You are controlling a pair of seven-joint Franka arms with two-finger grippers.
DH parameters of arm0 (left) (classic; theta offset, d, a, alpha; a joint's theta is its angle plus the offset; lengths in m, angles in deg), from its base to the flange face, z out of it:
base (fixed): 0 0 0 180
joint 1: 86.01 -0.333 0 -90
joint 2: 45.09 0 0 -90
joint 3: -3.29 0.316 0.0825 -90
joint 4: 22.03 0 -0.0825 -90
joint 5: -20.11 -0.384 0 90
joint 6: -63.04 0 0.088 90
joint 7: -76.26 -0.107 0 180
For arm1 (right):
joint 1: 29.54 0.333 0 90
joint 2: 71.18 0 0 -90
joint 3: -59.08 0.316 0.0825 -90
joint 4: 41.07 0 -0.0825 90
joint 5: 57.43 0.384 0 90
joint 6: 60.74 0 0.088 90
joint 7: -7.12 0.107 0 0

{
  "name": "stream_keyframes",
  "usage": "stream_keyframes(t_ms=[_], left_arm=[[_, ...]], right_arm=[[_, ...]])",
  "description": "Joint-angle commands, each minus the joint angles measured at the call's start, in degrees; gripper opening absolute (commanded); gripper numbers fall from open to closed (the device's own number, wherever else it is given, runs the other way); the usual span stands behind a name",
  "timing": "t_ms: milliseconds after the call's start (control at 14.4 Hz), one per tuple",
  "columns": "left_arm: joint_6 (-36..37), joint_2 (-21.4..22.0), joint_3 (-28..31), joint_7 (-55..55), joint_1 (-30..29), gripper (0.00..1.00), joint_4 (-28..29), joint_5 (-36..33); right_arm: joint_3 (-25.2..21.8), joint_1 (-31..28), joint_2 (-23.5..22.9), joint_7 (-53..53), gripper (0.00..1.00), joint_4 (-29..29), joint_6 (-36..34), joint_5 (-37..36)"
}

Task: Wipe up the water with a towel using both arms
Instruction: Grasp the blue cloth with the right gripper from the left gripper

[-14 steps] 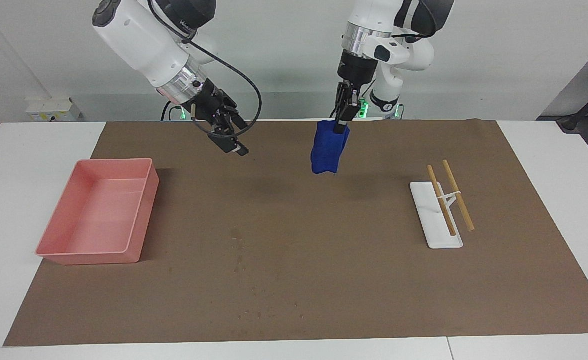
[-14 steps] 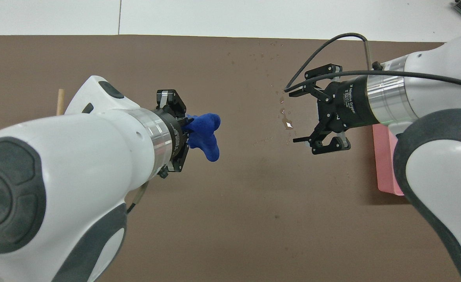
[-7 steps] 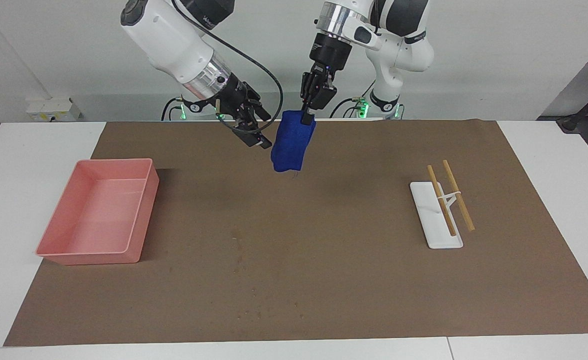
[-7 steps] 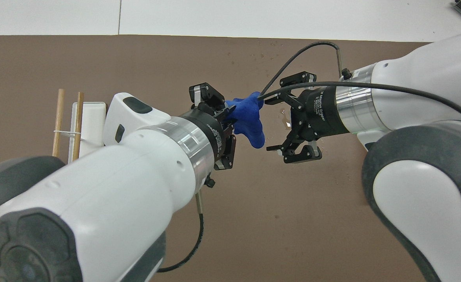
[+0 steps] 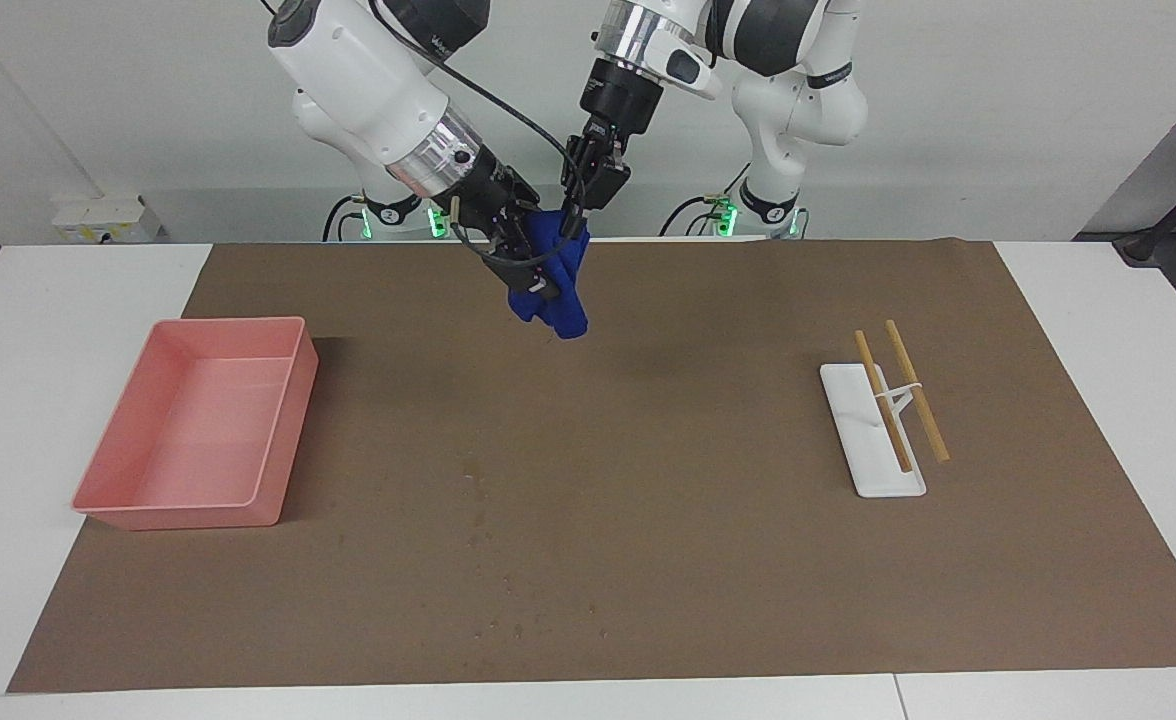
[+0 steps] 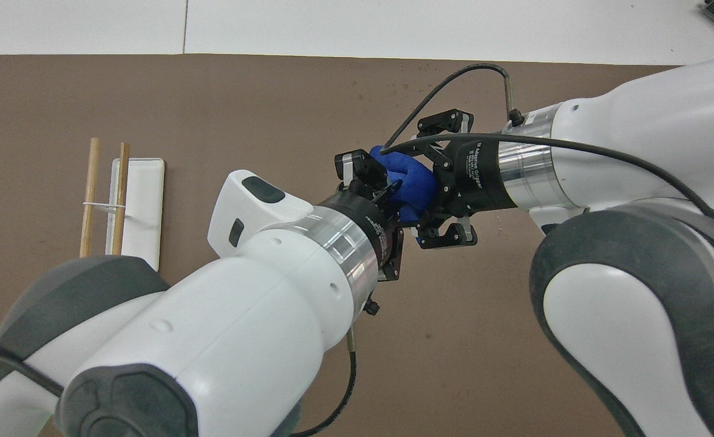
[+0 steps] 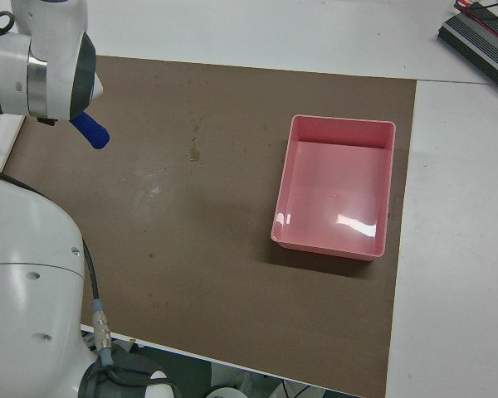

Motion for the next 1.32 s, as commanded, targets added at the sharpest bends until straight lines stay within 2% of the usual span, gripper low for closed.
stream_keyframes(t_ms=[0, 69, 139, 624, 763, 902, 971, 1041, 1110, 1249], left_arm=[[0.9, 0.6, 0.8, 1.1, 1.3, 0.00, 0.3, -0.9], [1.6, 0.6, 0.8, 1.1, 1.3, 0.00, 0.3, -0.9], [1.9, 0.7, 0.8, 1.0, 1.3, 0.00, 0.3, -0.9], [2.3, 0.8, 0.7, -0.8, 1.2, 0.00, 0.4, -0.9], [2.3, 0.8, 0.6, -1.2, 1.2, 0.05, 0.4, -0.9], [2.3, 0.8, 0.7, -1.2, 1.2, 0.21, 0.4, -0.9], [2.3, 0.8, 0.7, -1.3, 1.1, 0.46, 0.4, -0.9], [2.3, 0.8, 0.7, -1.4, 1.0, 0.83, 0.4, -0.9], [2.5, 0.8, 0.7, -2.5, 0.8, 1.00, 0.4, -0.9], [4.5, 0.8, 0.7, -4.4, 0.6, 1.00, 0.2, -0.9]], right_arm=[[-0.1, 0.1, 0.8, 0.5, 0.40, 1.5, 1.1, 1.5], [-0.1, 0.0, 0.8, 0.6, 0.16, 1.4, 1.1, 1.6], [-0.1, 0.0, 0.8, 0.7, 0.00, 1.4, 0.9, 1.7], [-0.2, -0.6, 0.5, 0.1, 0.00, 0.9, 0.6, 0.7], [-0.4, -0.9, 0.3, -1.1, 0.00, 0.8, 1.4, 0.3], [-0.6, -1.1, 0.1, -3.8, 0.00, 0.8, 2.9, 0.3], [-0.6, -1.7, 0.1, -4.3, 0.00, 0.8, 3.7, -0.3], [-0.6, -2.0, 0.0, -4.5, 0.00, 0.8, 4.7, -1.8], [-0.5, -1.9, -0.2, -5.2, 0.00, 0.8, 5.4, -4.2], [-0.5, -2.2, -1.0, -7.4, 0.00, 0.8, 7.1, -7.1]])
